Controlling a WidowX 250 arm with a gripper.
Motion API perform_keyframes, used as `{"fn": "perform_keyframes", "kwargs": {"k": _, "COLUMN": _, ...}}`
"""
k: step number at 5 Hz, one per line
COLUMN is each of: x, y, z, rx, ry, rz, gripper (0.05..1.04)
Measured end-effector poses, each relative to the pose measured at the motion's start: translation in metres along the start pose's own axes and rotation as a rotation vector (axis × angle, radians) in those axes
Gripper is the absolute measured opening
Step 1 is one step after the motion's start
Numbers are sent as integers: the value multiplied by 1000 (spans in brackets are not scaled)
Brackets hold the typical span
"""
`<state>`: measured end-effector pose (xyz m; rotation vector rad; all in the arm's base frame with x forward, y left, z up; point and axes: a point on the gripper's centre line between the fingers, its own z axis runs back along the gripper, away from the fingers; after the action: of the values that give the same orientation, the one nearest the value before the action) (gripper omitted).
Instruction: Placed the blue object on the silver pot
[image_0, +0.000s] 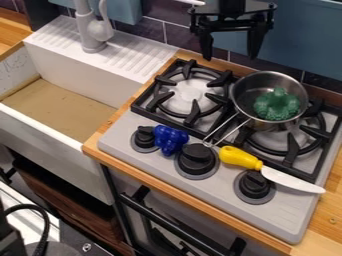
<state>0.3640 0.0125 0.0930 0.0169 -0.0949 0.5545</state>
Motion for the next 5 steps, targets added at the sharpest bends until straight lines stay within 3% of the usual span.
{"fn": "perform_keyframes", "kwargs": {"k": 2, "x": -10, "y": 16, "z": -23, "rx": 25, "ry": 60, "rz": 5, "gripper": 997}}
{"fn": "perform_keyframes", "kwargs": {"k": 4, "x": -11, "y": 62, "z": -6, "rx": -9, "ry": 27, "rz": 82, "gripper": 997}}
{"fn": "perform_keyframes", "kwargs": {"k": 5, "x": -25, "y": 86, "z": 0, "rx": -8, "ry": 13, "rz": 181, "gripper": 997}}
